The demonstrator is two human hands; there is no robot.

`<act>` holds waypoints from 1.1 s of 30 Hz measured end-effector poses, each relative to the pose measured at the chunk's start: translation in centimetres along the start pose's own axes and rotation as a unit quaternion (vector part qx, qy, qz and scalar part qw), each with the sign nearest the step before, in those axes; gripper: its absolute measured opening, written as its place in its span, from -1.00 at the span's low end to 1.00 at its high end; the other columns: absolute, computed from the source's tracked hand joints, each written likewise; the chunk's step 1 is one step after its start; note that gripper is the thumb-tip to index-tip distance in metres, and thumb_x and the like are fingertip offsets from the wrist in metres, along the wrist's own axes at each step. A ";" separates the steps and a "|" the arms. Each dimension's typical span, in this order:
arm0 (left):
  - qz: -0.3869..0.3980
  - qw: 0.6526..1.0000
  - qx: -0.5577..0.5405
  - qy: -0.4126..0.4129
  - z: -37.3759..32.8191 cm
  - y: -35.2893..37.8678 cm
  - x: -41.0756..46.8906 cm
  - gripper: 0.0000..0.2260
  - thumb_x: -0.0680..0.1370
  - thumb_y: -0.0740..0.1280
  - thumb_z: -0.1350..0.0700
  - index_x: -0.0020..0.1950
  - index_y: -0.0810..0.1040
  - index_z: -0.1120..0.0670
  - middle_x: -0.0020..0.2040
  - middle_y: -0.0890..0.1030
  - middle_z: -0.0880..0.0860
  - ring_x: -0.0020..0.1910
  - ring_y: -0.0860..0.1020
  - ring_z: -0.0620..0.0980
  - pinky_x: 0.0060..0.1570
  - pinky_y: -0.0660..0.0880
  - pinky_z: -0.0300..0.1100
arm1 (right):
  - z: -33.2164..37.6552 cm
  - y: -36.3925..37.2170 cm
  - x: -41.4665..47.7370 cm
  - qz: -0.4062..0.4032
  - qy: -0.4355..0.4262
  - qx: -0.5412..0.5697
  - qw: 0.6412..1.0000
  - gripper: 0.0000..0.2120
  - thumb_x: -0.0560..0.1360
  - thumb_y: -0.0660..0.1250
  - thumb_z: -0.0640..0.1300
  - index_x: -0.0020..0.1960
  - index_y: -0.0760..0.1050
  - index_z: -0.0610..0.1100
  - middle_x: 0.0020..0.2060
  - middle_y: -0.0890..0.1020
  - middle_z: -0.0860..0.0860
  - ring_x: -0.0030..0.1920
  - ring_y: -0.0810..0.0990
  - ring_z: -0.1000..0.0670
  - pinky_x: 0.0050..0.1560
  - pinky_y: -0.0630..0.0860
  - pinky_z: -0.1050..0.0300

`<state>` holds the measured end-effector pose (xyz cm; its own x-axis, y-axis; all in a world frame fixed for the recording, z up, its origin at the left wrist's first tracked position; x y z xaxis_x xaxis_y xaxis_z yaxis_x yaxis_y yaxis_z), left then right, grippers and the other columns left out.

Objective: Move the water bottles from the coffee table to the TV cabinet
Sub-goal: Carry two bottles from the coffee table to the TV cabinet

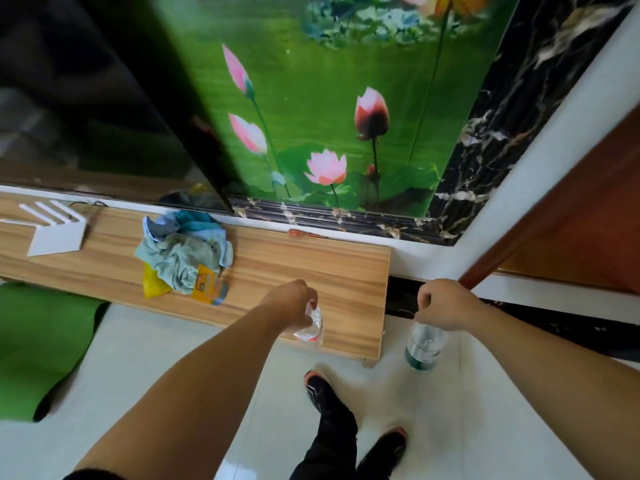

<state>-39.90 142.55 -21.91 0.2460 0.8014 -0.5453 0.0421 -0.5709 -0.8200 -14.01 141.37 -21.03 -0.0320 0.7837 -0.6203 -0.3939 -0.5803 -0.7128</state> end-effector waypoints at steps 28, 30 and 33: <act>-0.016 0.951 -0.260 -0.167 7.1 2.0 11.8 -0.66 0.41 0.42 0.21 0.17 0.56 0.05 0.20 0.48 0.08 0.09 0.56 0.12 0.07 0.56 -0.08 | 7.0 1.3 17.6 0.041 -0.043 -0.075 0.995 -0.81 0.45 0.39 -0.18 0.05 0.49 -0.10 0.19 0.35 -0.09 -0.02 0.55 -0.16 0.15 0.51 0.02; -0.009 0.948 -0.268 -0.173 6.9 2.3 12.6 -0.66 0.41 0.42 0.21 0.18 0.56 0.07 0.20 0.49 0.09 0.10 0.55 0.12 0.08 0.56 -0.08 | 6.8 1.4 18.7 0.057 -0.040 -0.065 0.995 -0.84 0.43 0.40 -0.16 -0.01 0.49 -0.08 0.16 0.39 -0.08 -0.06 0.54 -0.14 0.11 0.54 0.00; -0.001 0.940 -0.287 -0.183 6.5 2.8 14.0 -0.67 0.43 0.41 0.20 0.19 0.56 0.09 0.22 0.48 0.10 0.13 0.54 0.12 0.12 0.52 -0.12 | 6.7 1.6 20.2 0.073 -0.044 -0.067 0.994 -0.89 0.41 0.39 -0.18 -0.15 0.46 -0.05 0.08 0.43 -0.08 -0.06 0.55 -0.14 0.03 0.55 0.01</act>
<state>-42.65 153.30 -32.99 -0.1007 0.7509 -0.6527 0.5831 -0.4870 -0.6503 -21.42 157.76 -32.57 -0.1620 0.7023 -0.6932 -0.2528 -0.7086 -0.6587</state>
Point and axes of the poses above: each hand's wrist, its own x-axis towards the middle knuckle, its own y-axis out of the palm, z = x × y, the point moved 8 cm from there along x, towards the middle knuckle
